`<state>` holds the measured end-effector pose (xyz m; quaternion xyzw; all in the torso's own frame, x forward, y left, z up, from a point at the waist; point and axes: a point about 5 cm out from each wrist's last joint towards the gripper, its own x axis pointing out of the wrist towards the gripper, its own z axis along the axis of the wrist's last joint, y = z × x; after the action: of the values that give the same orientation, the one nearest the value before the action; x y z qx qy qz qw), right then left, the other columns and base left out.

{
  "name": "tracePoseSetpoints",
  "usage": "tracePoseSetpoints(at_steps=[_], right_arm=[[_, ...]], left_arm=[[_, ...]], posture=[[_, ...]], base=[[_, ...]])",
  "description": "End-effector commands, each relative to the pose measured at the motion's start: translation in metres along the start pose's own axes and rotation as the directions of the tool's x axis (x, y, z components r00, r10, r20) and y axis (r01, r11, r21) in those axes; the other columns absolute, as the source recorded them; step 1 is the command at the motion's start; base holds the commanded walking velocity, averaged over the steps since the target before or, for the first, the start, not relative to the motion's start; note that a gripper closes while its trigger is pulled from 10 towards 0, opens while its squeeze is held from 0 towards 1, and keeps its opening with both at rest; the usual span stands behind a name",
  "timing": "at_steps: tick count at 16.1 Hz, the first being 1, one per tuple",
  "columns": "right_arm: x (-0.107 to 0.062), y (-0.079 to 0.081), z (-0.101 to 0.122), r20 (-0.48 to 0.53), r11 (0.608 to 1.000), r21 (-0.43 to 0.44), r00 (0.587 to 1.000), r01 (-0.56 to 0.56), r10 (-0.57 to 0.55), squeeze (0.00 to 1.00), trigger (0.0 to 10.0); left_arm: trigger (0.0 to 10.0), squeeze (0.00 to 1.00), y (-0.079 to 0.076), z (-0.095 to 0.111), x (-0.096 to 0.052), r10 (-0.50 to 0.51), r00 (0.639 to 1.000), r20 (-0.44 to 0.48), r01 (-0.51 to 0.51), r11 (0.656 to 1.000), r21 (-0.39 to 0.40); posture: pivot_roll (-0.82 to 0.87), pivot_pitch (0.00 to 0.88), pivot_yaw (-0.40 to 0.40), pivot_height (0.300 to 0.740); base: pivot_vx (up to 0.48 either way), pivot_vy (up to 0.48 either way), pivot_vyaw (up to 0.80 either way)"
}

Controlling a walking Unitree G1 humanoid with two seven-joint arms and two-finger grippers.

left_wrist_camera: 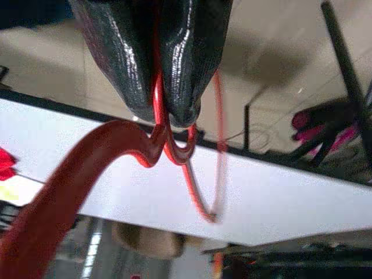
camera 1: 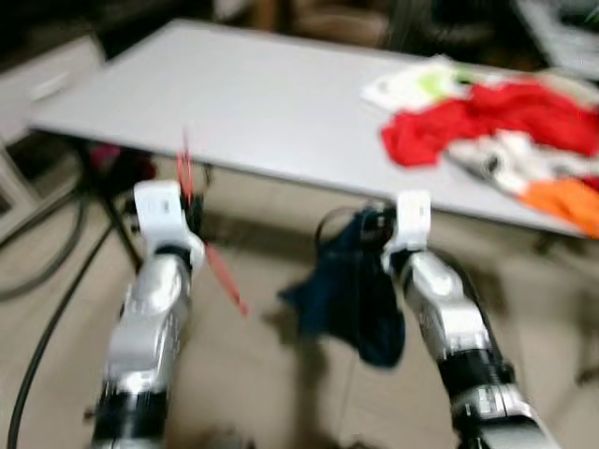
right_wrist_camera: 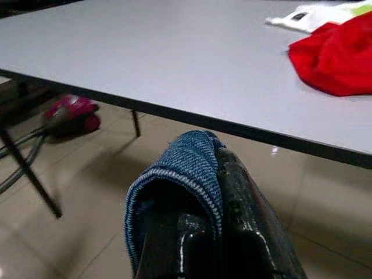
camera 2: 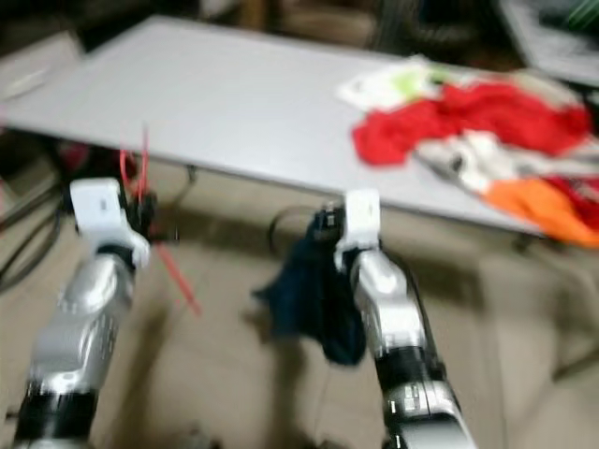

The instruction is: Hang hanger

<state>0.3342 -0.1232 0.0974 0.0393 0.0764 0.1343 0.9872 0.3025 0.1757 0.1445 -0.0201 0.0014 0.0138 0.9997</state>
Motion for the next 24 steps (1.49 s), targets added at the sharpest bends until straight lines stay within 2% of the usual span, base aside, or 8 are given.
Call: tracePoseSetpoints(at_steps=[1,3,6,16,20,21,23,24], right_arm=[[0.005,0.012,0.013,0.064,0.999,-0.002,0.997,-0.033,0.033,0.00,0.0],[0.005,0.013,0.020,0.093,0.999,0.002,0.995,-0.033,0.033,0.00,0.0],[0.009,0.014,0.044,0.174,0.998,-0.043,0.983,-0.051,0.058,0.00,0.0],[0.009,0.016,0.045,0.177,0.996,-0.056,0.982,-0.064,0.073,0.00,0.0],[0.010,0.022,0.065,0.238,0.994,-0.063,0.966,-0.087,0.100,0.00,0.0],[0.011,0.024,0.072,0.255,0.993,-0.062,0.960,-0.098,0.111,0.00,0.0],[0.013,0.036,0.153,0.431,0.975,-0.110,0.875,-0.191,0.220,0.00,0.0],[0.013,0.035,0.176,0.474,0.971,-0.146,0.848,-0.190,0.237,0.00,0.0]], left_arm=[[10.0,0.00,0.008,0.000,-0.002,0.025,1.000,-0.011,-0.024,0.999,0.040],[10.0,0.00,0.004,0.005,-0.003,0.016,0.999,0.029,-0.017,0.999,0.032],[10.0,0.00,0.005,0.010,-0.002,0.056,0.996,0.062,-0.057,0.998,0.000],[10.0,0.00,0.005,0.014,-0.001,0.056,0.994,0.090,-0.059,0.998,0.030],[10.0,0.00,0.008,0.018,0.000,0.075,0.991,0.107,-0.079,0.996,0.030],[10.0,0.00,0.009,0.019,0.000,0.079,0.991,0.110,-0.082,0.996,0.029],[10.0,0.00,0.008,0.021,0.001,0.076,0.989,0.124,-0.081,0.996,0.030],[10.0,0.00,0.008,0.022,0.001,0.072,0.989,0.127,-0.077,0.996,0.034]], posture=[[0.11,0.050,-0.023,0.740],[0.11,0.051,-0.024,0.740],[0.10,0.048,-0.025,0.740],[0.11,0.051,-0.031,0.740],[0.11,0.045,-0.034,0.740],[0.11,0.044,-0.035,0.740],[0.11,0.035,-0.030,0.740],[0.10,0.033,-0.028,0.740]], base=[[0.000,0.000,0.00],[0.000,0.000,0.00],[0.450,0.000,0.00],[0.450,0.000,0.00],[0.441,0.000,0.00],[0.431,0.000,0.00],[0.435,0.000,0.00],[0.435,0.000,0.00]])
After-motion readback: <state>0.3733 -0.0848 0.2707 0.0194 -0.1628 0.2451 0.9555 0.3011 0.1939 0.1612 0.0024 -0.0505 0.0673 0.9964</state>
